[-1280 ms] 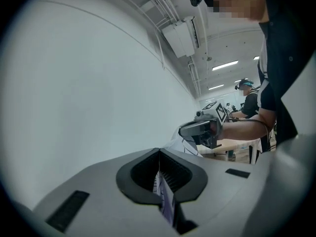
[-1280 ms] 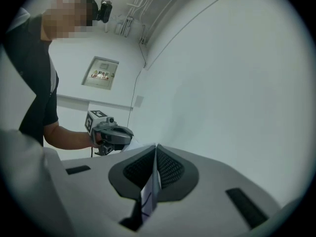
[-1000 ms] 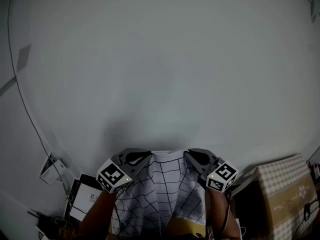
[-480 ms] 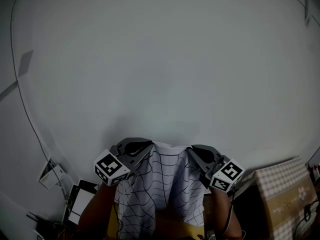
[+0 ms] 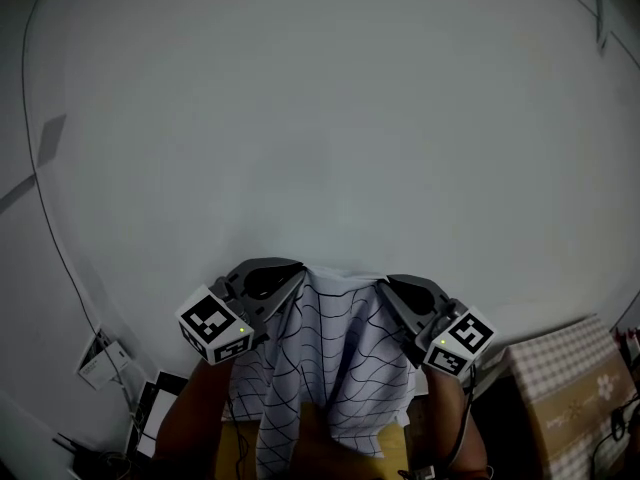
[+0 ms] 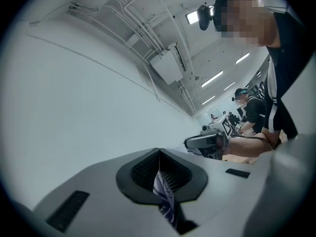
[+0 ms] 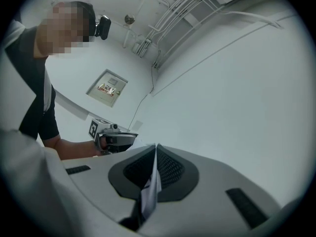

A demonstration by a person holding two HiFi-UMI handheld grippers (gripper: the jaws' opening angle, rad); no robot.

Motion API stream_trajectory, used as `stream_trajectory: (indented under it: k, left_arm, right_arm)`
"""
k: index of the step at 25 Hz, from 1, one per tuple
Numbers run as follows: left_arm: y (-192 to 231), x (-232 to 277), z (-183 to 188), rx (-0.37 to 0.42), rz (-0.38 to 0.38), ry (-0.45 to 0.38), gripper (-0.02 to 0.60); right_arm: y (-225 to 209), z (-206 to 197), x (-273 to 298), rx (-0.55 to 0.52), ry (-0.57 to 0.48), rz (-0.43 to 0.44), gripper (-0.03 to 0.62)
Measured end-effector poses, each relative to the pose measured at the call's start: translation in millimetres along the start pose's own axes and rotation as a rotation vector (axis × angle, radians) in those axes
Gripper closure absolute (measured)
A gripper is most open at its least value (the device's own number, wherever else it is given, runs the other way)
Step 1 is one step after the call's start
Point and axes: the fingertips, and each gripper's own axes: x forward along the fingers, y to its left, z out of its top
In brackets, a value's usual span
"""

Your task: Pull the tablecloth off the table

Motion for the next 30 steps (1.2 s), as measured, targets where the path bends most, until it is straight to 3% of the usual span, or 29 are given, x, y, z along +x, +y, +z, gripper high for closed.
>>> stream_trajectory:
  k: [11, 16, 30]
  left_arm:
    - [-8, 6, 15, 0.047, -0.018, -0.006, 0.566]
    - [-7, 5, 18, 0.043, -0.017, -0.02, 0.566]
    - [-13, 1, 12, 0.026, -0.029, -0.016, 0.565]
  right_arm:
    - [-2, 9, -8, 0.0, -0.016, -0.026, 0.572]
    - [0, 10, -5, -0.049, 0.01, -0.033, 0.571]
    - [5, 5, -10, -0.044, 0.023, -0.045, 0.572]
